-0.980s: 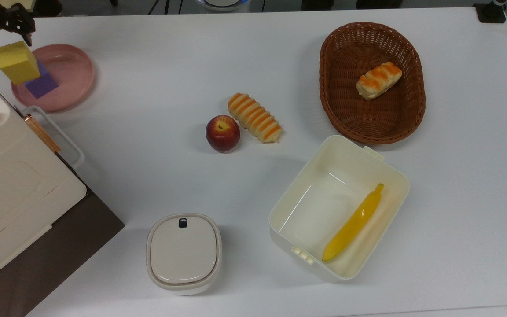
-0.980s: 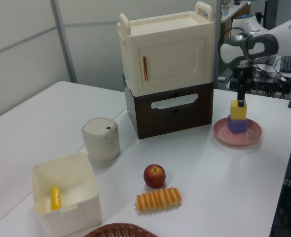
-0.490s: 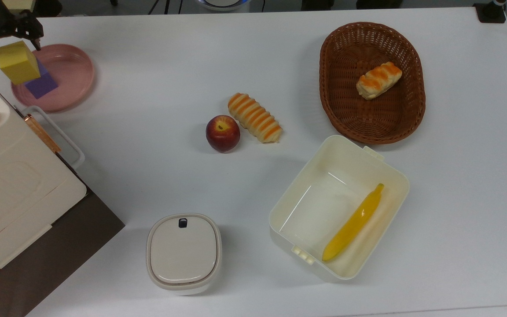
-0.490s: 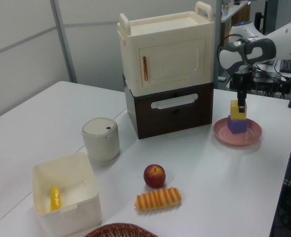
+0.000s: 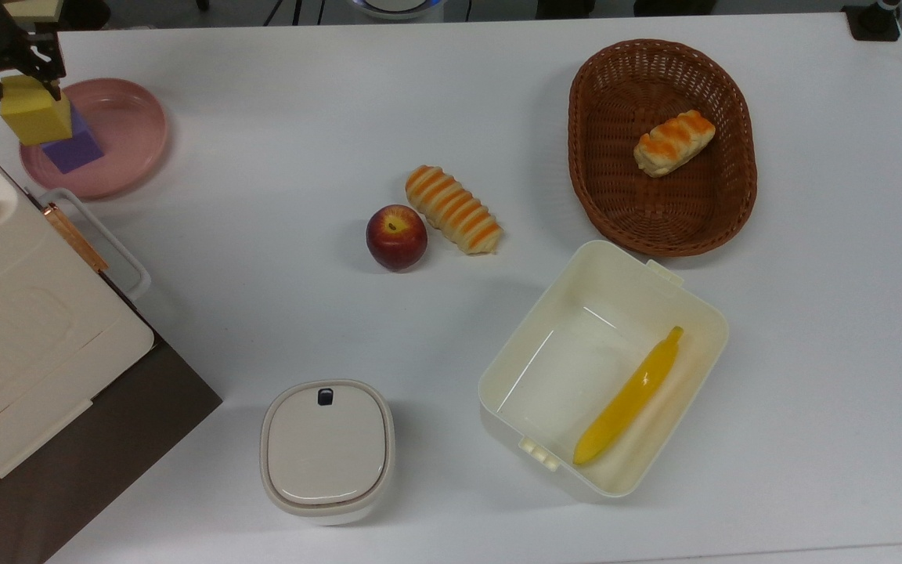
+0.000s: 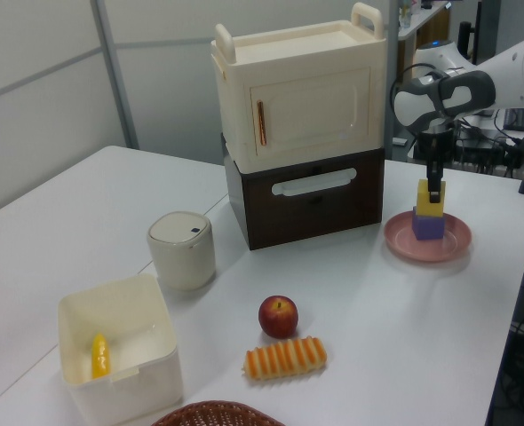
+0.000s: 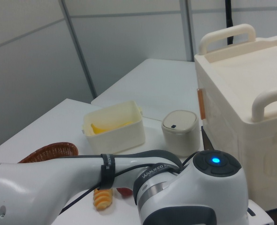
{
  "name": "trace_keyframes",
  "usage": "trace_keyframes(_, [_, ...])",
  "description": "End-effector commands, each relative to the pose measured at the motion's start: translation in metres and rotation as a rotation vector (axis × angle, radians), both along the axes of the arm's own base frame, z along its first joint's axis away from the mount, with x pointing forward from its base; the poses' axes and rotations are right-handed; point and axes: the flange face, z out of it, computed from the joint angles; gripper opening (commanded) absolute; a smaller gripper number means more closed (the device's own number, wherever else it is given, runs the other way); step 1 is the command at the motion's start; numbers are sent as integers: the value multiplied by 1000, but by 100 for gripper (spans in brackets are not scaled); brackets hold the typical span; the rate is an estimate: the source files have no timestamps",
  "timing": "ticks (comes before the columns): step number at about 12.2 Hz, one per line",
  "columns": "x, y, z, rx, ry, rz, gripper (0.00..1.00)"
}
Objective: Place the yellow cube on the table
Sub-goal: 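Lower the gripper onto the yellow cube atop the purple cube and close, then lift the yellow cube off the purple cube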
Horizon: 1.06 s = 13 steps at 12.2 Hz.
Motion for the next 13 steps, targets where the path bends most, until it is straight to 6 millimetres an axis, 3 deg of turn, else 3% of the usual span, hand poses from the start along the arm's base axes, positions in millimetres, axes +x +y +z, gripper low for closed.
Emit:
trace_keyframes(1, [-5, 5, 23, -6, -41, 19, 52])
trace_keyframes(7, [-2, 47, 77, 20, -55, 22, 56])
trace_keyframes(9, [14, 81, 84, 36, -54, -24, 57])
trace_keyframes(13, [65, 170, 83, 49, -71, -92, 58])
